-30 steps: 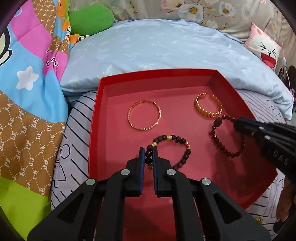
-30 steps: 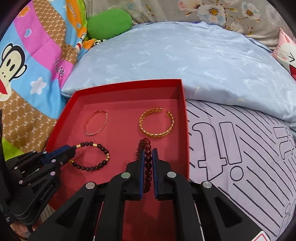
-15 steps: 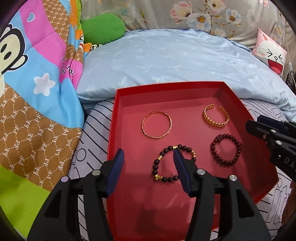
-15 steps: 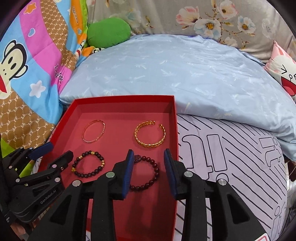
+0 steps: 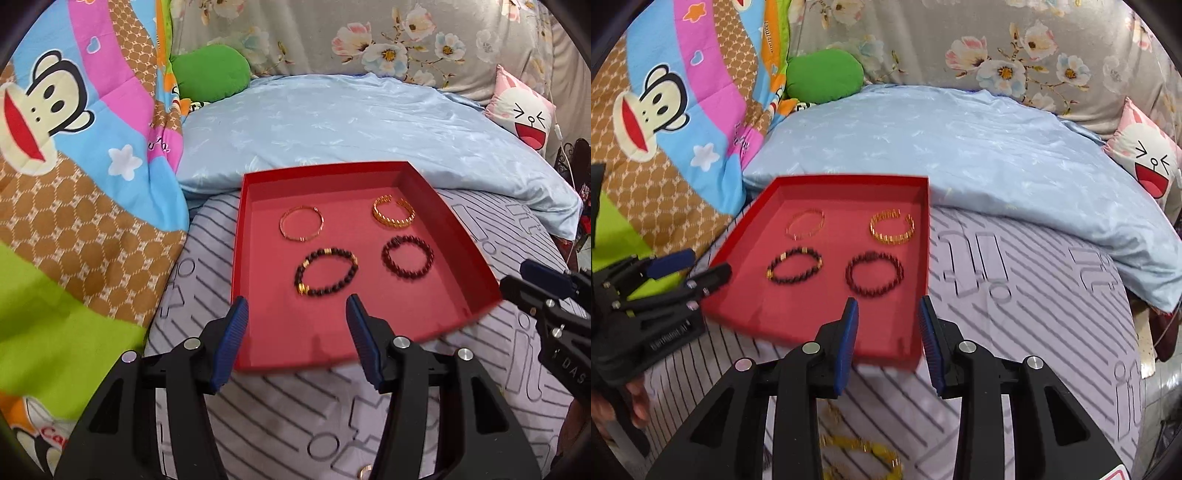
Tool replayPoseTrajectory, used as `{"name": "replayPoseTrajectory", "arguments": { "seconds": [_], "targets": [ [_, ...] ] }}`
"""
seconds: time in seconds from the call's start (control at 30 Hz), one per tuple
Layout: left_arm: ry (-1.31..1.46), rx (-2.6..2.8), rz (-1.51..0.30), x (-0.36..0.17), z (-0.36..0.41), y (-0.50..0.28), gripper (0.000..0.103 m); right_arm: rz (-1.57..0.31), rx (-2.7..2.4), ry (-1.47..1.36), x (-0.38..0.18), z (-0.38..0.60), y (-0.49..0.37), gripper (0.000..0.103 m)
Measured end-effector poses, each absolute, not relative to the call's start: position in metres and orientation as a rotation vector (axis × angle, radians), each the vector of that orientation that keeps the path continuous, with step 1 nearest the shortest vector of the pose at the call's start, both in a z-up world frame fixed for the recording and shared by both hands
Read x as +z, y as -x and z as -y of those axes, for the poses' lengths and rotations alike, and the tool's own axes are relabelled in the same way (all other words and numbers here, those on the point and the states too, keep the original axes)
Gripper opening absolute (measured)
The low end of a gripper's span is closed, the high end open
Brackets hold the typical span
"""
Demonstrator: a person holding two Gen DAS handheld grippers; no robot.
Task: Organize jewelry
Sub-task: 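Return the left tool to the sheet and grasp the yellow bead bracelet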
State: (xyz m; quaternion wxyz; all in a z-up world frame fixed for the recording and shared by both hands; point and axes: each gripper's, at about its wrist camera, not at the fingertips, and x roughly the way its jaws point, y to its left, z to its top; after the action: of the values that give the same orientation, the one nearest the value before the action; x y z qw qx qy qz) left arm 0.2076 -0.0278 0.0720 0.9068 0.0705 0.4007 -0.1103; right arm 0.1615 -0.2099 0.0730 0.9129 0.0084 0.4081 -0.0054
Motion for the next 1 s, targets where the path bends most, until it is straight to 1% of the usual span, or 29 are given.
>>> {"name": "replayPoseTrajectory", "arguments": {
  "seconds": [0.33, 0.6, 0.77, 1.0],
  "targets": [
    [-0.110, -0.215, -0.869, 0.055, 0.007, -0.140, 0.052, -0.904, -0.040, -0.056, 0.043, 0.214, -0.097, 0.033],
    [-0.069, -0.196, -0.937, 0.025, -0.008, -0.106, 0.053, -0.936, -0.065, -0.066, 0.023, 0.217, -0.084, 0.033],
    [-0.061, -0.216, -0.953, 0.015, -0.011, -0.089, 0.053, -0.942, -0.078, -0.061, 0.013, 0.218, -0.085, 0.033],
    [-0.054, -0.226, -0.985, 0.003, -0.011, -0.082, 0.053, -0.964, -0.084, -0.075, 0.003, 0.219, -0.089, 0.031]
  ]
}}
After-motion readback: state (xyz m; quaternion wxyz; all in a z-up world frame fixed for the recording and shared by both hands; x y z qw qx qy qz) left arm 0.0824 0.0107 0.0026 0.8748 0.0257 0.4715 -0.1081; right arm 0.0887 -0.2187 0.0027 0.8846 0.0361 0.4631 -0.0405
